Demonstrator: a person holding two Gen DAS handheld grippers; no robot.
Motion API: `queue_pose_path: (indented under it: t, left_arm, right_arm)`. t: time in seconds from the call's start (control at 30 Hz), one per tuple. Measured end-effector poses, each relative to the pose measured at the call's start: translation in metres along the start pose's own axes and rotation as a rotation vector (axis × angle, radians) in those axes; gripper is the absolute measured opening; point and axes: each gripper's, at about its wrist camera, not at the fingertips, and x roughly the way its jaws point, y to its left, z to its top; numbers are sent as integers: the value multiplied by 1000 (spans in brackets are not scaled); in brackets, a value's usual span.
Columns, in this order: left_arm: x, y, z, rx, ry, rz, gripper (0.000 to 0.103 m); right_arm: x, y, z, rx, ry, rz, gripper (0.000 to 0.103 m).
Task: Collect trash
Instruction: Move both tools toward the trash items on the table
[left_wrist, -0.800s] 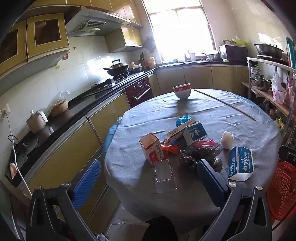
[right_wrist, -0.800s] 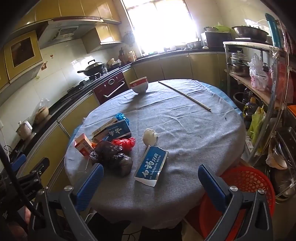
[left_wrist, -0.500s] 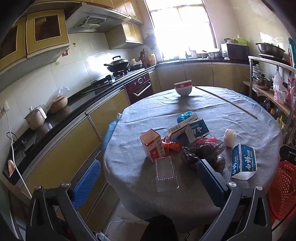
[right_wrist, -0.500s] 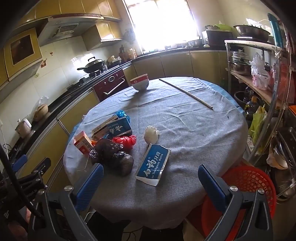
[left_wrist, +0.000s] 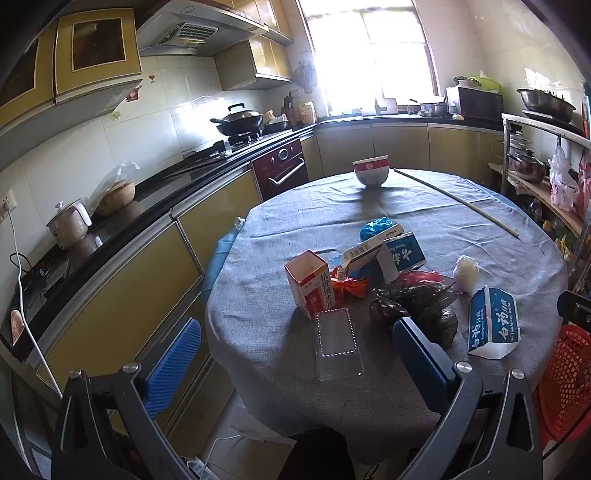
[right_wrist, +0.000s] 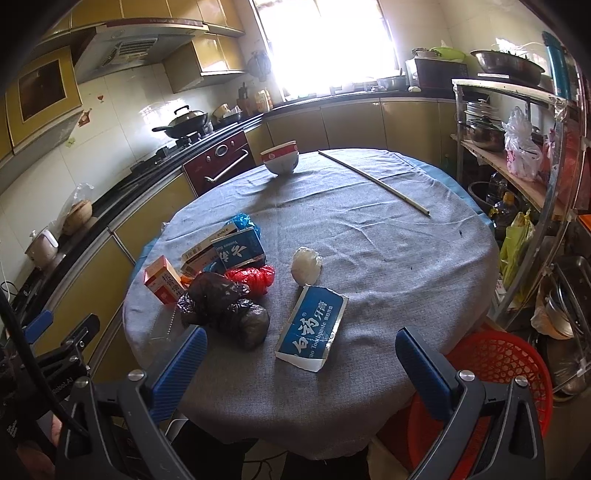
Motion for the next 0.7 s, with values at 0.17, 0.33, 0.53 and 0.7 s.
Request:
queue_pose_path:
  t: [0.17,0.33,0.53,0.7]
  left_arm:
    - [3,2,-1,-5,4,4,103]
    - [7,4,-2,-11,13,8,103]
    - [11,4,-4,-8,20,14,103]
    - [14,3,-6,-6,31,17,103]
  right_arm:
    - [3,2,1,6,-14,8,103]
    - [6,2,1,10,-14,8,103]
    - [10,2,0,16,-15,12,103]
    - [14,0,-1,22,-17,16,103]
